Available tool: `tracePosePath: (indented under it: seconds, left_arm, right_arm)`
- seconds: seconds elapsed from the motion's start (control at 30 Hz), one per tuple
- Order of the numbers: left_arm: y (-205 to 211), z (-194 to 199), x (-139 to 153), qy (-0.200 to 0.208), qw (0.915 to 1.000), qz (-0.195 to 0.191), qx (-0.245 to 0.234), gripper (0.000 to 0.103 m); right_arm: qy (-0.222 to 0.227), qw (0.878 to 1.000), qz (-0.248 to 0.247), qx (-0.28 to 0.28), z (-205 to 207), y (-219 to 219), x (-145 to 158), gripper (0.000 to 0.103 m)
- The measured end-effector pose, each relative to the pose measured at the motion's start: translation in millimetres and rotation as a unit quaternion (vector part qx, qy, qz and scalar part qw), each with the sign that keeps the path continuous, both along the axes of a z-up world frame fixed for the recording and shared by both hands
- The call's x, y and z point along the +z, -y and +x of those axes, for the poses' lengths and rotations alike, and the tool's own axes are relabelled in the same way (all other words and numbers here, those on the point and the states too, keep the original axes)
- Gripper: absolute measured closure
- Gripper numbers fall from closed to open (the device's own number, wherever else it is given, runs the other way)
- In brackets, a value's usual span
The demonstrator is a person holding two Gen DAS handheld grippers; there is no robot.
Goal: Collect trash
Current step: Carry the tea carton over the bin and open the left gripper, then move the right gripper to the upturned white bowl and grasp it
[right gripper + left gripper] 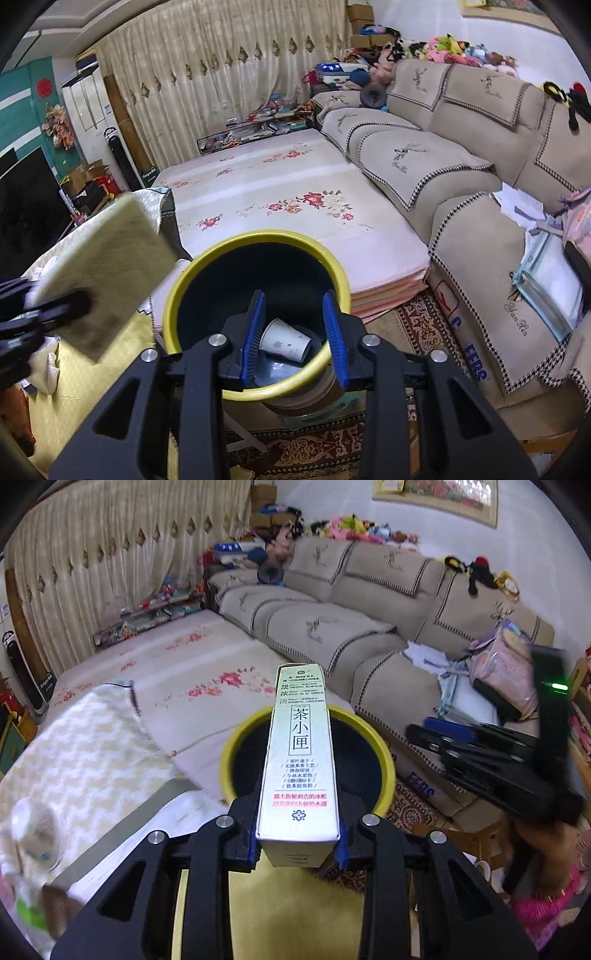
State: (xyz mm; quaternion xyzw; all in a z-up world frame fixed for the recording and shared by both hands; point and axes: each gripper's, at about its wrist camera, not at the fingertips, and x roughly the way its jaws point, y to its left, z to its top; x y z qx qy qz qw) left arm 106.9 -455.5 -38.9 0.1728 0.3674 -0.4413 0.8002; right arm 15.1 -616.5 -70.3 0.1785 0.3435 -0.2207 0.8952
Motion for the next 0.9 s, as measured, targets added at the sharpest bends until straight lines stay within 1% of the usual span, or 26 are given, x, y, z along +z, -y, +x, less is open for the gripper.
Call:
tracePosePath:
  seconds: [0.1,0.17,0.23,0.3,0.37,0.4,0.5,0.53,0.57,0.6,0.67,0.7,0.77,0.8,0.87,0.9]
  left_arm:
    - [31,8,-19,-0.012,0.9997,0.019,0.001,0.073]
    - [49,15,-34,-0.021,0.9993,0.031,0.003,0.072]
    - [63,23,-47,-0.021,0.9988,0.043,0.009,0.072]
    - [67,28,-53,-0.013,0.9986,0.046,0.021,0.071]
    - [63,29,-50,-0.010,0.9988,0.037,0.029,0.061]
    - [58,28,-45,-0.009,0.9991,0.029,0.030,0.059]
    - [28,18,-17,0.010,0.9992,0.003,0.039,0.058]
    - [11,11,-3,0.015,0.9989,-0.011,0.043,0.054]
    - [-3,6,9,0.021,0.9983,-0.024,0.048,0.047]
    - [-17,0,21,0.027,0.9977,-0.033,0.052,0.044]
    - [-55,-13,43,0.047,0.9951,-0.055,0.068,0.034]
    - [-78,-18,53,0.059,0.9927,-0.065,0.082,0.032]
    - [-118,-25,65,0.074,0.9886,-0.073,0.109,0.025]
    - [-137,-27,69,0.080,0.9861,-0.076,0.124,0.024]
    - [-180,-30,74,0.092,0.9793,-0.077,0.163,0.016]
    - [-208,-30,76,0.096,0.9736,-0.077,0.192,0.016]
  right_arm:
    - [-0.001,1.000,0.009,-0.008,-5,8,-5,0.071]
    - [-0.001,1.000,0.012,-0.014,-7,13,-8,0.067]
    - [-0.002,1.000,0.013,-0.017,-9,15,-9,0.062]
    - [0.000,1.000,0.014,-0.017,-10,13,-9,0.062]
    - [0.000,1.000,0.014,-0.016,-9,12,-9,0.062]
    - [0.000,1.000,0.014,-0.015,-9,10,-9,0.062]
    - [0.000,1.000,0.015,-0.006,-5,6,-10,0.061]
    - [-0.001,1.000,0.016,-0.001,-3,2,-10,0.061]
    - [-0.002,1.000,0.016,0.004,0,-2,-10,0.061]
    - [-0.003,1.000,0.016,0.011,4,-6,-11,0.061]
    - [-0.005,0.999,0.017,0.033,16,-22,-11,0.061]
    - [-0.005,0.999,0.018,0.046,22,-29,-10,0.061]
    - [-0.005,0.997,0.019,0.074,35,-46,-9,0.061]
    - [-0.005,0.995,0.020,0.096,45,-59,-7,0.060]
    - [-0.009,0.991,0.014,0.130,61,-79,-3,0.056]
    - [-0.009,0.989,0.009,0.146,70,-90,0,0.054]
